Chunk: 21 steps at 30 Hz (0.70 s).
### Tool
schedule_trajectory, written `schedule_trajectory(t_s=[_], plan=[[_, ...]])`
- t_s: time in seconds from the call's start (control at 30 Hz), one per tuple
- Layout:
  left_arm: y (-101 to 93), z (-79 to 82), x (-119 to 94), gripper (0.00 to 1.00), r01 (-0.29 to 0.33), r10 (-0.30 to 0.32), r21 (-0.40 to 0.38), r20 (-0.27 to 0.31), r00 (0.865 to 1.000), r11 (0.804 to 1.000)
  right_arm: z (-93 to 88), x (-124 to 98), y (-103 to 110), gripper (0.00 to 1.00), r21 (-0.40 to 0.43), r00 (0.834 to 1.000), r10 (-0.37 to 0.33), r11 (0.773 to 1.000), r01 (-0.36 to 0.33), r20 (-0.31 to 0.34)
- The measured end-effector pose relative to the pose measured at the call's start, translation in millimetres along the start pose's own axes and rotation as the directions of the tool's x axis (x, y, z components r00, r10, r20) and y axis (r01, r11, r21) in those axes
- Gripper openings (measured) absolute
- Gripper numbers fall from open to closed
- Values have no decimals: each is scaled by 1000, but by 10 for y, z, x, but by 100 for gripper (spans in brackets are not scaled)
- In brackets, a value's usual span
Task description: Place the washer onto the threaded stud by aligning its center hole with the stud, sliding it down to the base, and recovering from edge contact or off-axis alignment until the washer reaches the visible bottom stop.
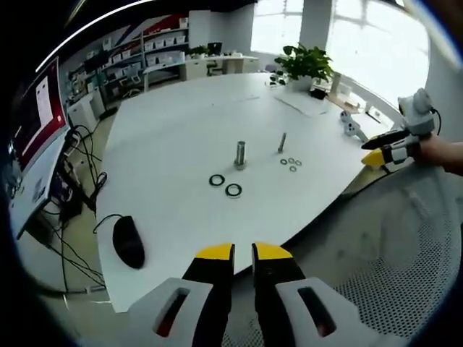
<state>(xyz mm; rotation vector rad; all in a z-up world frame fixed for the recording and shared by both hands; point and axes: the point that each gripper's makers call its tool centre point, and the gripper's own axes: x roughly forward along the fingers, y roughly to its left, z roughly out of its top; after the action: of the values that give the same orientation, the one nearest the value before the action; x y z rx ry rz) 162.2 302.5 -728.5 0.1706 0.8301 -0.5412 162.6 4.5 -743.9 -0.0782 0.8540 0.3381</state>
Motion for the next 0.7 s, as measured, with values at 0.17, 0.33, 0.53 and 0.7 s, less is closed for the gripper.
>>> schedule_trajectory(t_s=[0.17,0.33,0.53,0.7], plan=[[63,-63,25,7,-26,25,-21,-29,999,999,20,7,87,45,-21,999,45,999,-45,12],[127,-89,25,7,-53,52,-27,-50,997,998,76,4,164,45,-28,996,84,996,-83,37],[130,-65,9,6,-73,72,-32,-35,997,997,43,8,191,43,-39,995,100,994,-99,28],[90,-64,20,7,-51,49,-28,-48,998,998,50,20,177,43,-48,995,98,994,-97,18]])
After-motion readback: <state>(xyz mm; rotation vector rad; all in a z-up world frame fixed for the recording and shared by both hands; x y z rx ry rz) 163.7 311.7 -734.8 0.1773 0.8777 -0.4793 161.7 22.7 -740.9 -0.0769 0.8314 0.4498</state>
